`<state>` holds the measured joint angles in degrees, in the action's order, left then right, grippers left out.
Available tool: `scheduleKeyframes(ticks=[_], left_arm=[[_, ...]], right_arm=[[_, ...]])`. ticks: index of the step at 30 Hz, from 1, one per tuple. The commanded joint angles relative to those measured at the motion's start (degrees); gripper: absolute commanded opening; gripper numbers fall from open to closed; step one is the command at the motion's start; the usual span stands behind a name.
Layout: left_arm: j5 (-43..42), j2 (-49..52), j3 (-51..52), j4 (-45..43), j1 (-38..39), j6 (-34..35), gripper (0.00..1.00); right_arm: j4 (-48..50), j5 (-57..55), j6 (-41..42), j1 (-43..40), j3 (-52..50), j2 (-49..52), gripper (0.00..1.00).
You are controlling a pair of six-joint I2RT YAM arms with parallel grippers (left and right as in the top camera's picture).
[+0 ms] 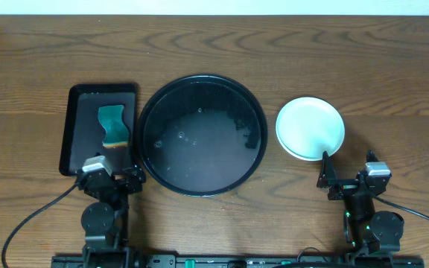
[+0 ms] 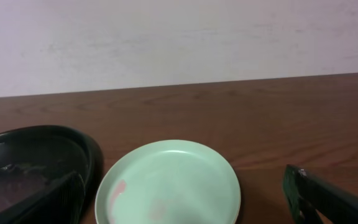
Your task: Clean dirty plates on tray and stack at the side
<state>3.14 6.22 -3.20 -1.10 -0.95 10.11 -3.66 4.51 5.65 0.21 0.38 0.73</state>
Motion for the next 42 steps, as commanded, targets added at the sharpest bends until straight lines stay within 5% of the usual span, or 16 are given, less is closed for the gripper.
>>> scheduleKeyframes(ticks=[1,8,42], left_arm=[[0.26,-3.02,1.75,-0.31,0.2,-6.58,0.76],[0.31,-6.14,2.97,5.05,0.17,-10.05,0.76],[0.26,-5.88,2.97,4.96,0.17,-10.1,0.77]], right_arm=[[-0.24,0.04,0.55,-0.44,-0.07,-0.35,0.99],[-0.24,0.04,0.52,-0.44,-0.07,-0.35,0.99],[-0.24,0.04,0.52,-0.44,-0.07,-0.35,0.99]])
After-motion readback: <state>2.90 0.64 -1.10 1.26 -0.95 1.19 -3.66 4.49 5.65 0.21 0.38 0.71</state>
